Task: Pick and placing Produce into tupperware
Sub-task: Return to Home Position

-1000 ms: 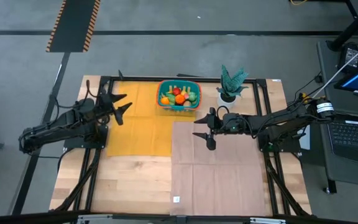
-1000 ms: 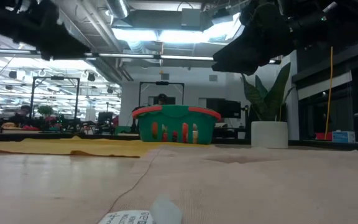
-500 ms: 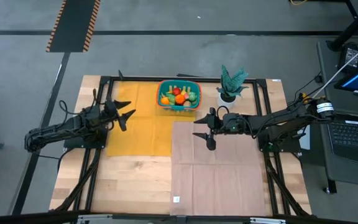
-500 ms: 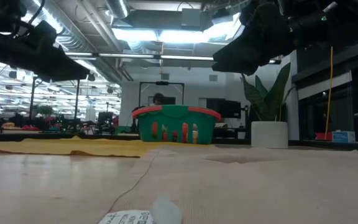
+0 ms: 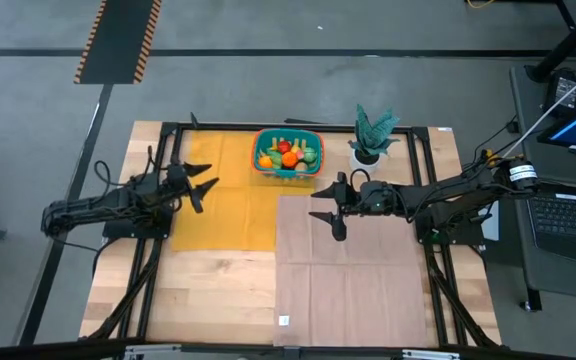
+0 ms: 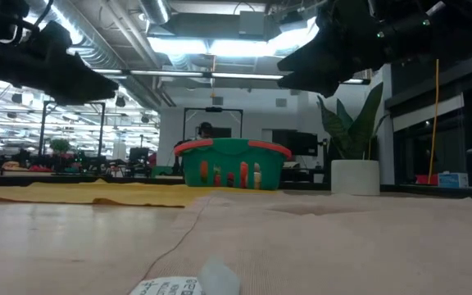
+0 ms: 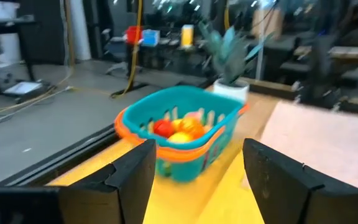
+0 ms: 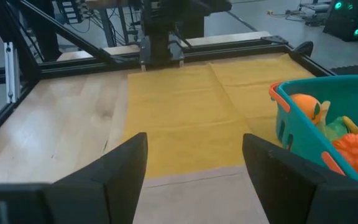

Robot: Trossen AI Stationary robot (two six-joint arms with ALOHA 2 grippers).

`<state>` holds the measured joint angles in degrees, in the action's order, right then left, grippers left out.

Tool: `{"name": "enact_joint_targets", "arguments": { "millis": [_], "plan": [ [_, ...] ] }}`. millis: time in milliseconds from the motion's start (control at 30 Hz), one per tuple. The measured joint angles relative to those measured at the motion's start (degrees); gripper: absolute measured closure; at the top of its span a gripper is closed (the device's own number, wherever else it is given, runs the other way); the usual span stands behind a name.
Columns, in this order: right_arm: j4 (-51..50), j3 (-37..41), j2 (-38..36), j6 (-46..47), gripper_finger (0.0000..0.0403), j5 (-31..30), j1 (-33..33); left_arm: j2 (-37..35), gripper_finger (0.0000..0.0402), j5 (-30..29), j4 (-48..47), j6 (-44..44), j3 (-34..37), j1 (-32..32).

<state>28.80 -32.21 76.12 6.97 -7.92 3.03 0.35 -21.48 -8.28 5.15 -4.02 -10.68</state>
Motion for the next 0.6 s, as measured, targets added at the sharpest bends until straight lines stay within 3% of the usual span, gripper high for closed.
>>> {"name": "enact_joint_targets", "arguments": {
  "millis": [167,300,500,600],
  "plan": [
    [0.62,0.00,0.00,-0.12,0.0139,0.00,0.00,0.08,0.0169,1.71,11.23,-3.71,3.43,2.07],
    [0.61,0.00,0.00,0.36,0.0139,0.03,0.00,0.28,0.0173,1.80,11.68,-5.29,3.59,2.64],
    [0.72,0.00,0.00,0.32,0.0139,0.09,0.02,0.76,0.0168,7.41,11.07,-7.21,3.59,2.62],
    [0.65,0.00,0.00,0.60,0.0139,0.07,0.49,0.78,0.0169,14.18,10.02,-8.35,3.57,2.62]
  ]
}}
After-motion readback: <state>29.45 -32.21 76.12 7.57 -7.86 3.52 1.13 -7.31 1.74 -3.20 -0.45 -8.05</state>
